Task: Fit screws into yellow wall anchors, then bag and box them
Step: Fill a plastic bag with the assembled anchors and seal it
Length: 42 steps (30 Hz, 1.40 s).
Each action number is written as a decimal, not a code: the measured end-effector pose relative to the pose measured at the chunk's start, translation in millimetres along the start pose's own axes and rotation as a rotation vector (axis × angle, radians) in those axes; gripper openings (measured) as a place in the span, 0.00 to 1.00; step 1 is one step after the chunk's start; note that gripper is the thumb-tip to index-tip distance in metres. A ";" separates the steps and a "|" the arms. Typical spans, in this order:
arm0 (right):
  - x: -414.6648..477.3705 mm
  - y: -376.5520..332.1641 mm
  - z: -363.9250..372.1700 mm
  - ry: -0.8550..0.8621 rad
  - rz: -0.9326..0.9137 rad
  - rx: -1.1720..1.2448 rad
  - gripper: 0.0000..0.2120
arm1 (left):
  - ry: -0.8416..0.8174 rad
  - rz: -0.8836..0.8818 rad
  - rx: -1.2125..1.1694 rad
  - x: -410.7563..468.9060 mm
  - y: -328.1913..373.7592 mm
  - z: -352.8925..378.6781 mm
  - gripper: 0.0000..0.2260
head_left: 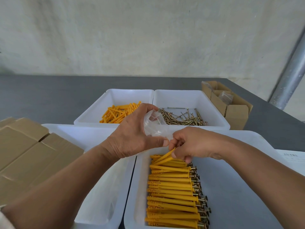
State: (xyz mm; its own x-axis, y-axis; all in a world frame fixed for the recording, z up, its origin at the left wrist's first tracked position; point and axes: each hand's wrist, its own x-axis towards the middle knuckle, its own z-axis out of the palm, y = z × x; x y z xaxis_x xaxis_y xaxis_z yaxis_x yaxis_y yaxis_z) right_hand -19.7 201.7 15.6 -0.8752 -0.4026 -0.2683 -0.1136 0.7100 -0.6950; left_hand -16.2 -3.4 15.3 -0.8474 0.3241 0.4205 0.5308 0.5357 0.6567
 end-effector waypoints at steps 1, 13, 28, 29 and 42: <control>0.2 -0.6 -1.2 0.020 -0.004 0.001 0.05 | 0.001 -0.002 -0.002 0.0 -0.1 0.0 0.33; -19.8 -10.9 -47.5 0.483 -0.100 0.116 0.06 | 0.030 -0.043 -0.007 1.1 -0.8 -2.1 0.36; -16.3 -31.3 -18.3 0.583 -0.357 0.359 0.06 | 0.028 -0.012 0.000 1.0 5.7 1.5 0.41; -14.1 -32.2 -13.3 0.582 -0.361 0.346 0.06 | 0.029 -0.007 -0.004 0.7 6.4 1.6 0.41; -5.2 -37.4 7.5 0.384 -0.254 0.335 0.10 | 0.001 0.029 -0.004 0.0 8.1 4.3 0.35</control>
State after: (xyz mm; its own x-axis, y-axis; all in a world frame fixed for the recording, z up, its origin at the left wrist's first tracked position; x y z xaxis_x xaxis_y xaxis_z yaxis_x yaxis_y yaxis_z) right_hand -7.4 172.9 38.0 -0.9552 -0.2531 0.1534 -0.2423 0.3713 -0.8963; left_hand -12.0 4.3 17.9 -0.8316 0.3388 0.4400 0.5552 0.5228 0.6469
